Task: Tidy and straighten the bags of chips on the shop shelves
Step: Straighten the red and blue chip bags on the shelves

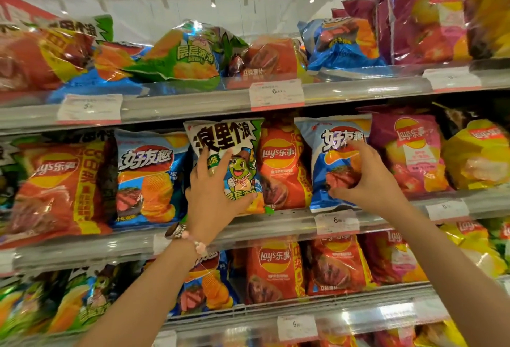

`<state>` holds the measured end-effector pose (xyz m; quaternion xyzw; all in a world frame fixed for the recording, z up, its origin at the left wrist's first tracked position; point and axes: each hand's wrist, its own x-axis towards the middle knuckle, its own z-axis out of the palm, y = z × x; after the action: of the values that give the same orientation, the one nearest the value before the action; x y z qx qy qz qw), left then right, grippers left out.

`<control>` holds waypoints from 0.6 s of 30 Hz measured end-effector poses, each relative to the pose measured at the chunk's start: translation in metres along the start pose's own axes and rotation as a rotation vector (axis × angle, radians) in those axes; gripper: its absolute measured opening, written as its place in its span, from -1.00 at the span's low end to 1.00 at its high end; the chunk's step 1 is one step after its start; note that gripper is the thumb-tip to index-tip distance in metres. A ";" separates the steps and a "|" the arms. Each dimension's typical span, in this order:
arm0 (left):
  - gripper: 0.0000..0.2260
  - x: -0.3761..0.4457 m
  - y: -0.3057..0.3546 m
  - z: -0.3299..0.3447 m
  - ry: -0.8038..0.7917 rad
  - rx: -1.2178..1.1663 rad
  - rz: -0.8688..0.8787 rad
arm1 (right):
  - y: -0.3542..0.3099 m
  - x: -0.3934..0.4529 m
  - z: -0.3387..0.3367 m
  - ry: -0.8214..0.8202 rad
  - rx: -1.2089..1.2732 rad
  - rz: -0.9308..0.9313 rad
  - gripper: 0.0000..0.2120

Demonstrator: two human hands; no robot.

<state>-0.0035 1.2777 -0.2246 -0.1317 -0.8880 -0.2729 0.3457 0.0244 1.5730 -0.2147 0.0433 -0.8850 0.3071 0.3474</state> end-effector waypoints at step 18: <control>-0.21 -0.052 -0.039 -0.091 0.171 -0.072 -0.026 | -0.110 -0.038 0.056 0.112 -0.053 -0.395 -0.37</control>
<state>0.0668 1.1915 -0.2199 -0.1085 -0.8465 -0.3193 0.4119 0.0523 1.4467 -0.2145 0.1898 -0.8464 0.2115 0.4504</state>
